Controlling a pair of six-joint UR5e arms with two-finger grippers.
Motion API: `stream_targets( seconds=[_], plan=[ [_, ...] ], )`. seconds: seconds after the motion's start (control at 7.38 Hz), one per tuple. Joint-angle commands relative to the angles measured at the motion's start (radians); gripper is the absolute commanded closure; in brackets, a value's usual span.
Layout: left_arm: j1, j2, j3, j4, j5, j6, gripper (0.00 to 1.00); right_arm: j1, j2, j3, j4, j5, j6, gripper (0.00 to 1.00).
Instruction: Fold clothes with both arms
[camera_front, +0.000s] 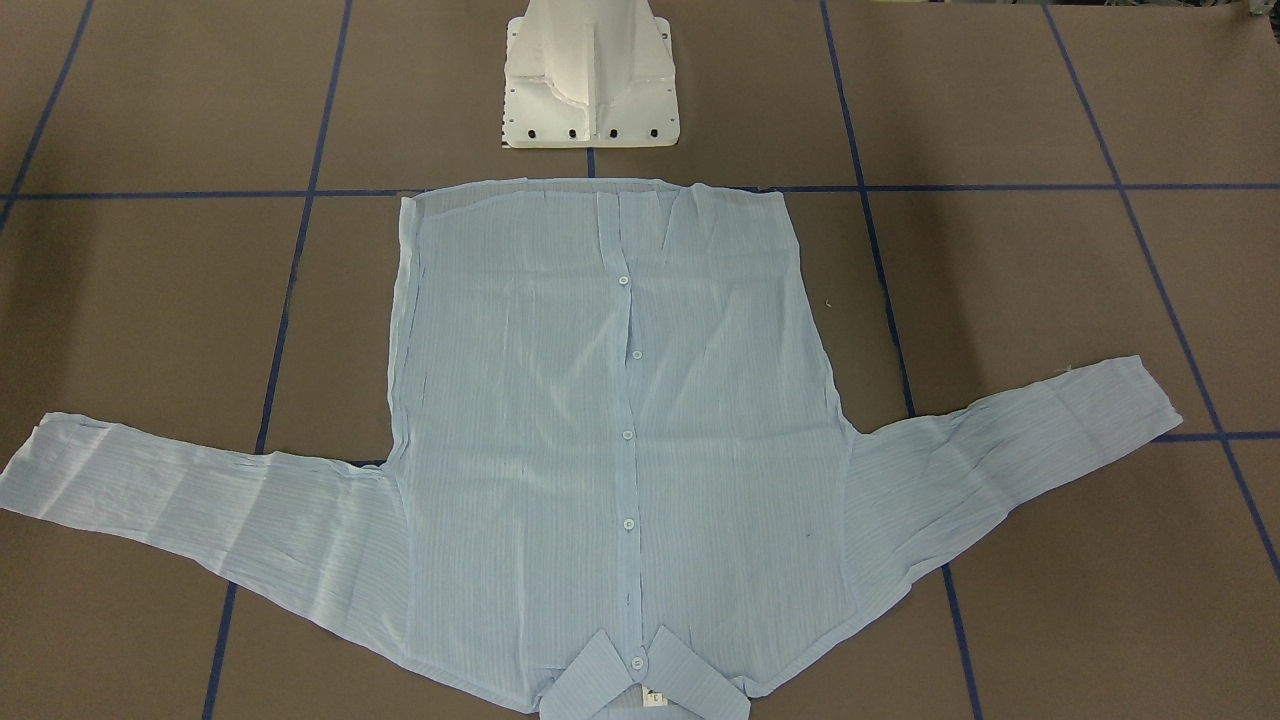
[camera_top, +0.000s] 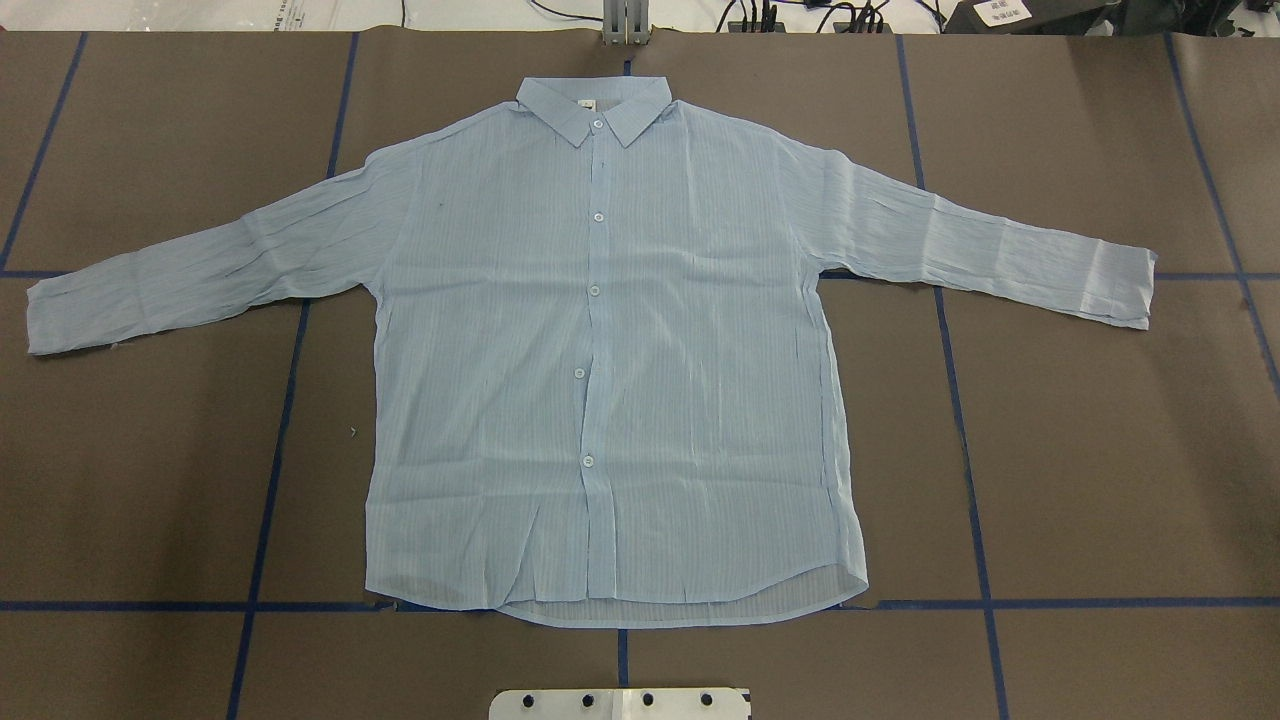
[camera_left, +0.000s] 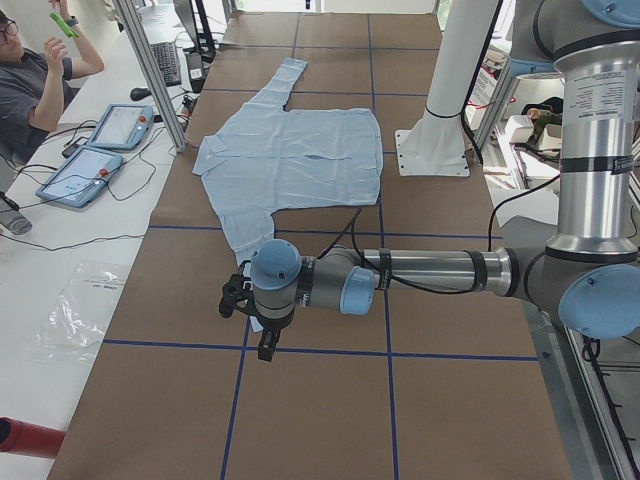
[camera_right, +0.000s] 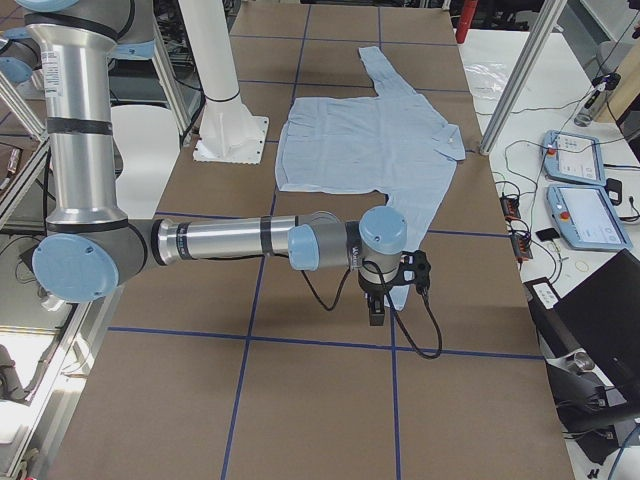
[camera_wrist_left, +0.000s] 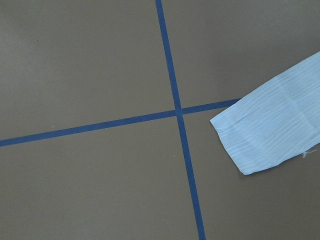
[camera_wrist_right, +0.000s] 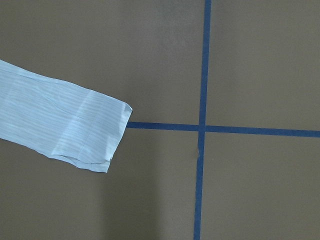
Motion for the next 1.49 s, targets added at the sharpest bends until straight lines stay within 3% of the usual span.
stream_targets(
  seconds=[0.0,0.54,0.81,1.08,1.35],
  plan=[
    [0.0,0.0,-0.001,-0.002,0.0,0.0,0.0,0.002,0.003,0.003,0.0,-0.018,0.0,0.0],
    [0.0,-0.046,-0.004,-0.005,-0.002,-0.002,0.0,-0.002,0.027,0.013,0.015,-0.011,0.008,0.0],
    [0.012,-0.051,0.026,-0.087,-0.002,-0.002,0.0,-0.061,0.051,0.007,0.056,-0.011,0.037,0.0],
    [0.012,-0.045,0.107,-0.208,-0.005,-0.002,0.0,-0.16,0.06,-0.055,0.249,-0.029,0.289,0.0],
    [0.012,-0.041,0.14,-0.28,-0.005,-0.002,0.0,-0.222,0.063,-0.198,0.496,-0.067,0.35,0.0]
  ],
)
